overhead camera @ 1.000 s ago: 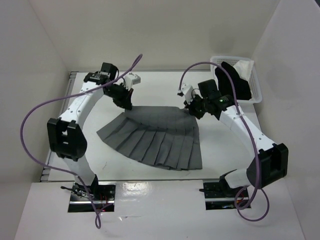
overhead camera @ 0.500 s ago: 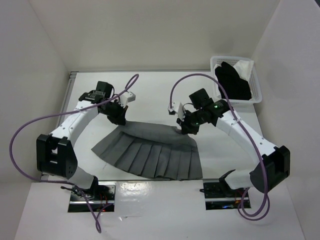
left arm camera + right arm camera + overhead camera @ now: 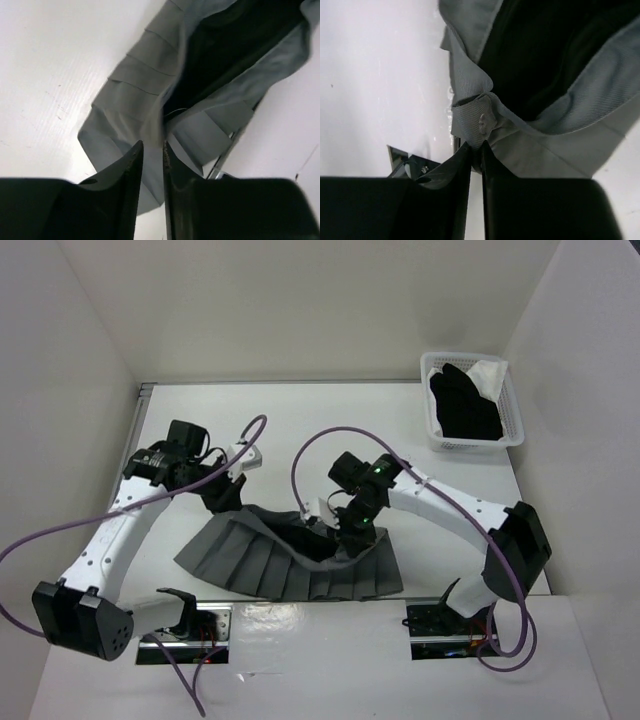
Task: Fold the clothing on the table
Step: Fold the skirt
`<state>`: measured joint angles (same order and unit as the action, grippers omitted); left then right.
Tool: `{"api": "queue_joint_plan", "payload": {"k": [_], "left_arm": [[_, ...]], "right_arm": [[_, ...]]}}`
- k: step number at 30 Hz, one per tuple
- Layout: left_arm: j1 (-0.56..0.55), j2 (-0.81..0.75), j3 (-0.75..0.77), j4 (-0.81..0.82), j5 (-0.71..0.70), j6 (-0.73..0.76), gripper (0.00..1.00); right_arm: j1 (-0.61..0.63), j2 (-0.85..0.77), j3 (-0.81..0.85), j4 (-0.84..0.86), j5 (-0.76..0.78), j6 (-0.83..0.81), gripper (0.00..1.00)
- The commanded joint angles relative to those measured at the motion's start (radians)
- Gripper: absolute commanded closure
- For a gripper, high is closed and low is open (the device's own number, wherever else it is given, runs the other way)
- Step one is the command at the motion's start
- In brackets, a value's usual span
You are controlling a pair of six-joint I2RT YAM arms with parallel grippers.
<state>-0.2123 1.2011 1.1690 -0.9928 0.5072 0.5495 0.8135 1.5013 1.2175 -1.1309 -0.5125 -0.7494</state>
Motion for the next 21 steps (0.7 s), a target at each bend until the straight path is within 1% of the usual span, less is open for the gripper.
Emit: {"api": "queue_joint_plan", "payload": {"k": [1, 2, 3, 5, 6, 8, 10, 12, 13, 14, 15, 16, 17, 18, 20, 21], "left_arm": [[-0.002, -0.052, 0.02, -0.102, 0.085, 0.082, 0.7], [-0.002, -0.052, 0.02, -0.134, 0.085, 0.082, 0.67], [-0.002, -0.052, 0.032, -0.15, 0.103, 0.093, 0.62], [-0.002, -0.092, 0.041, -0.159, 0.113, 0.102, 0.47], [-0.002, -0.104, 0.041, -0.159, 0.113, 0.102, 0.45], [0.031, -0.141, 0.031, -0.133, 0.113, 0.08, 0.45], [0.053, -0.182, 0.011, -0.097, 0.096, 0.046, 0.45], [0.08, -0.202, -0.018, -0.021, 0.033, -0.037, 0.45], [0.091, -0.224, -0.029, 0.049, -0.039, -0.078, 0.45], [0.103, -0.235, -0.041, 0.083, -0.068, -0.156, 0.45], [0.129, -0.244, -0.066, 0.115, -0.096, -0.189, 0.45], [0.142, -0.255, -0.066, 0.173, -0.125, -0.222, 0.45], [0.157, -0.255, -0.075, 0.198, -0.174, -0.259, 0.38], [0.192, -0.255, -0.075, 0.213, -0.185, -0.311, 0.33], [0.232, -0.255, -0.065, 0.236, -0.203, -0.342, 0.22], [0.278, -0.244, -0.065, 0.256, -0.214, -0.385, 0.1]], "right_arm": [[0.05, 0.02, 0.059, -0.095, -0.008, 0.005, 0.84], [0.05, 0.02, 0.059, -0.095, -0.008, 0.005, 0.71], [0.05, 0.02, 0.068, -0.107, -0.008, 0.005, 0.67], [0.05, 0.02, 0.077, -0.116, -0.008, 0.005, 0.65], [0.05, 0.02, 0.089, -0.116, -0.008, 0.005, 0.63], [0.05, 0.03, 0.103, -0.154, -0.008, -0.014, 0.62], [0.05, 0.03, 0.117, -0.155, 0.014, -0.015, 0.62], [0.041, 0.021, 0.126, -0.115, 0.075, 0.03, 0.6], [0.041, 0.02, 0.126, -0.095, 0.094, 0.047, 0.6], [0.03, 0.02, 0.126, -0.072, 0.113, 0.091, 0.56], [0.018, 0.02, 0.135, -0.016, 0.132, 0.119, 0.54], [0.018, 0.02, 0.135, 0.009, 0.162, 0.145, 0.45], [0.018, 0.039, 0.152, 0.028, 0.173, 0.191, 0.4], [0.018, 0.072, 0.174, 0.074, 0.189, 0.226, 0.35], [0.018, 0.117, 0.206, 0.097, 0.2, 0.293, 0.19], [0.018, 0.166, 0.238, 0.149, 0.222, 0.33, 0.17]]}}
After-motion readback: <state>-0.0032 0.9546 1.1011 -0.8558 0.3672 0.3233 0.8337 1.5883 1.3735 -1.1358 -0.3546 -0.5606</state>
